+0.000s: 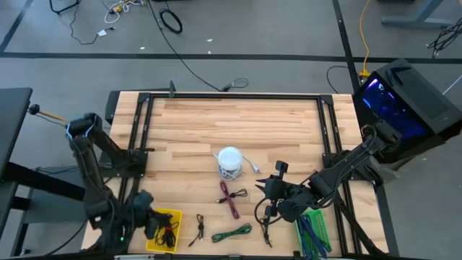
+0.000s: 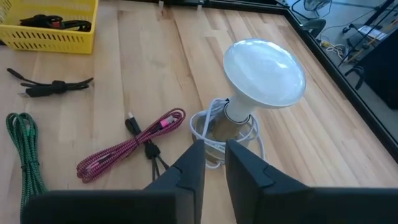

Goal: Pick & Place USB Port
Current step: Put the top right black charger cable into the yellow bin, then put the pink charger cable into the green bin

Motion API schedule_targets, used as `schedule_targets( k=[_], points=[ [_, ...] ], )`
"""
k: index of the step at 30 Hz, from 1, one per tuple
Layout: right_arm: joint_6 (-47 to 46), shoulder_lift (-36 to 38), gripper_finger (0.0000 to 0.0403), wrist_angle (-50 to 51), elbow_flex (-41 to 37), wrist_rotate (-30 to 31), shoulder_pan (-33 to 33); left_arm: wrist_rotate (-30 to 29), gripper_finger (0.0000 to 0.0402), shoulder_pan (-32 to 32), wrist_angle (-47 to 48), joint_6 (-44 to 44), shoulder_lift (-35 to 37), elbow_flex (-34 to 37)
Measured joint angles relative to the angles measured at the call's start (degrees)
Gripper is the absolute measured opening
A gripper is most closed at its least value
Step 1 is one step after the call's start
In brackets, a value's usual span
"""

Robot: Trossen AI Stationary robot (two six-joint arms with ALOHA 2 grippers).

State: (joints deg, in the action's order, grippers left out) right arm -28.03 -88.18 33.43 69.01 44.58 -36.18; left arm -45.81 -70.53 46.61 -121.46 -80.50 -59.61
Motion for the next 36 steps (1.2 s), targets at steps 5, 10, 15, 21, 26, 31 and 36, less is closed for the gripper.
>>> schedule_targets(
  k=[5, 10, 15, 21, 26, 31, 36],
  points=[
    [0.01, 0.0, 0.0061, -0.3, 0.0, 0.0, 0.0, 1.76, 0.0006, -3.37, -0.3, -7.95, -4.76, 0.0],
    [0.59, 0.0, 0.0061, -0.67, 0.0, 0.0, 0.02, 2.25, 0.0006, -3.99, -1.99, -8.47, -7.34, 0.0],
    [0.56, 0.0, 0.0061, -0.86, 0.0, 0.0, 0.02, 2.84, 0.0023, -3.98, -1.62, -8.08, -7.77, 0.0],
    [0.5, 0.0, 0.0061, -1.24, 0.0, 0.0, 0.02, 6.05, 0.0059, -3.64, -1.6, -7.93, -7.78, 0.0],
    [0.63, 0.0, 0.0061, -1.31, 0.0, 0.01, 0.07, 6.04, 0.0082, -2.44, -0.59, -6.48, -7.79, 0.0],
    [1.36, 0.0, 0.0061, -1.3, 0.0, 0.02, 0.07, 4.13, 0.0097, 0.36, -0.11, 1.43, -7.56, 0.0],
    [-0.16, 0.0, 0.0061, -1.29, 0.0, -0.7, 0.47, 1.34, 0.01, 4.91, -0.1, 12.16, -5.83, 0.0]
  ],
)
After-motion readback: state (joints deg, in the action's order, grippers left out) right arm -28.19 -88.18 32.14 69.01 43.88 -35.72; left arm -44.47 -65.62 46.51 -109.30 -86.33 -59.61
